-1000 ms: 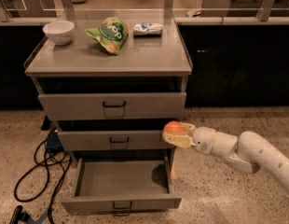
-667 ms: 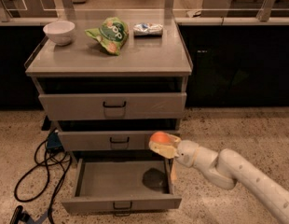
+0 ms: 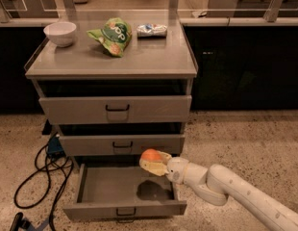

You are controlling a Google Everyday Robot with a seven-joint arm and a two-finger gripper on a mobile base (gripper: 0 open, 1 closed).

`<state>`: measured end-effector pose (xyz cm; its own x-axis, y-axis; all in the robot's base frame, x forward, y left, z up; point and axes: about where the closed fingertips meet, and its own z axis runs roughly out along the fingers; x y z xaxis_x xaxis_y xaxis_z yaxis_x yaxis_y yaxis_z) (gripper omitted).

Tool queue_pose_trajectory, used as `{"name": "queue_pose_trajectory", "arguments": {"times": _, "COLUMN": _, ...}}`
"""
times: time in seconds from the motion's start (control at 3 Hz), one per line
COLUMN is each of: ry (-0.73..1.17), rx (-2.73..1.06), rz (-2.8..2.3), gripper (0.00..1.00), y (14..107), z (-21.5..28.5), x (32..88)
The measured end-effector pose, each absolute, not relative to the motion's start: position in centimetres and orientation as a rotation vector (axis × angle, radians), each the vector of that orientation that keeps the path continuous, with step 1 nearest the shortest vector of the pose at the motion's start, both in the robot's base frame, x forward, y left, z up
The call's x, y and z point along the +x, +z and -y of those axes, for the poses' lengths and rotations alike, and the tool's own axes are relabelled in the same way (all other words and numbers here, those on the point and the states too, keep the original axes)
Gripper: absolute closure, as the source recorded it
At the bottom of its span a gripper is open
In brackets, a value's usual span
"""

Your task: Place orange into bottom drawer

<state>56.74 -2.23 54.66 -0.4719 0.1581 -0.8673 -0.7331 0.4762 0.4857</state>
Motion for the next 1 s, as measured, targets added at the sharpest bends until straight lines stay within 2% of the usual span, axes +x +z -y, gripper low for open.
{"name": "queue_pose_trajectory", "arguments": {"times": 0.33, "ry": 1.124, "rx": -0.609, "rz": -1.766, "gripper": 1.00, "y": 54.4, "z": 0.5, "x": 55.3}}
{"name": "queue_pose_trajectory", "arguments": {"times": 0.67, "ry": 1.129, "rx": -0.645, "rz": -1.794, "gripper": 1.00, "y": 51.4, "z": -3.3, "x": 55.6}}
{"name": "queue_pose_trajectory", "arguments": {"times": 1.0, "ry": 1.150, "rx": -0.580, "rz": -1.857, "gripper": 1.00, "y": 47.5, "z": -6.6, "x": 56.3}}
